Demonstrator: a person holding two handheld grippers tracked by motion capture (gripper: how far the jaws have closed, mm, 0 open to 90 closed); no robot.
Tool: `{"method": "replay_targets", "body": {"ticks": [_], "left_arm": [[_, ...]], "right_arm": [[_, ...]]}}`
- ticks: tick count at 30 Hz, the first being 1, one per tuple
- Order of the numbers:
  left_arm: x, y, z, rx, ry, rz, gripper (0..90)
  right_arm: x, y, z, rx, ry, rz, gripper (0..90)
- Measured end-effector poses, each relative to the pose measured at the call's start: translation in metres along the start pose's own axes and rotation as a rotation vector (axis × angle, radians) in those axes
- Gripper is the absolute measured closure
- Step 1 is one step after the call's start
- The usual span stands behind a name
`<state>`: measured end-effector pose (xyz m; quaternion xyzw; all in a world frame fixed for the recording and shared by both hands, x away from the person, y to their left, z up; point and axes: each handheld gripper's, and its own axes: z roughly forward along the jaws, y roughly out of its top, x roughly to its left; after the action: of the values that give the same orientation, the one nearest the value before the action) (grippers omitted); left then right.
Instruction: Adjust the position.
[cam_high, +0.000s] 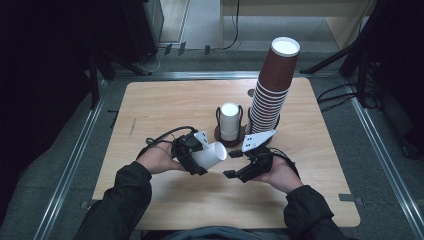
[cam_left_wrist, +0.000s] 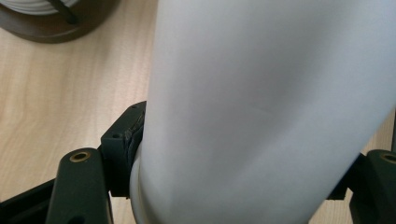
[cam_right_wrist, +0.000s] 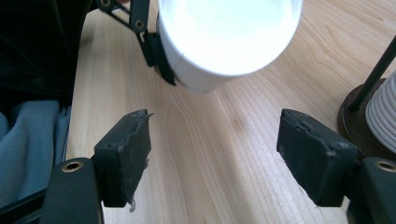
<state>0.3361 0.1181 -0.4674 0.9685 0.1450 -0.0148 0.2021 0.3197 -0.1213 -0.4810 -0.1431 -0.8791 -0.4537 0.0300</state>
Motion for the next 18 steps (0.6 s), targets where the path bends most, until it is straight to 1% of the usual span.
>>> {"method": "replay_targets", "body": {"ticks": [1, 5, 8, 10, 12, 13, 15, 17, 18], "left_arm": [[-0.0003, 0.0001, 0.0025, 0.014, -0.002, 0.003, 27.1], [-0.002, 0.0014, 0.0071, 0.02, -0.027, 0.014, 27.1], [-0.004, 0.0039, 0.0097, 0.022, -0.034, 0.023, 27.1], [-0.0046, 0.0044, 0.0106, 0.023, -0.039, 0.025, 27.1], [-0.0051, 0.0043, 0.0108, 0.016, -0.055, 0.027, 27.1], [-0.0054, 0.0044, 0.0103, 0.017, -0.059, 0.026, 27.1], [-0.0066, 0.0047, 0.0103, 0.017, -0.055, 0.03, 27.1], [-0.0083, 0.0054, 0.0112, 0.013, -0.063, 0.035, 27.1], [-0.0092, 0.006, 0.0119, 0.012, -0.067, 0.038, 27.1]], "right_arm": [[0.0001, 0.0001, -0.0003, 0.002, 0.001, 0.004, 26.1], [-0.0002, 0.0009, -0.0005, 0.0, 0.001, 0.001, 26.1], [-0.0005, 0.0019, -0.0003, -0.013, 0.004, -0.004, 25.8], [0.0003, 0.0028, -0.0003, -0.009, 0.005, 0.001, 25.4], [0.0002, 0.0036, 0.0005, -0.014, 0.009, -0.004, 25.3], [0.001, 0.0041, 0.0004, -0.01, 0.015, 0.003, 25.2], [0.0011, 0.0055, 0.0015, -0.022, 0.016, -0.002, 24.9], [0.0022, 0.0081, 0.0024, -0.024, 0.022, 0.003, 24.4], [0.0022, 0.0091, 0.003, -0.025, 0.019, -0.003, 24.0]]}}
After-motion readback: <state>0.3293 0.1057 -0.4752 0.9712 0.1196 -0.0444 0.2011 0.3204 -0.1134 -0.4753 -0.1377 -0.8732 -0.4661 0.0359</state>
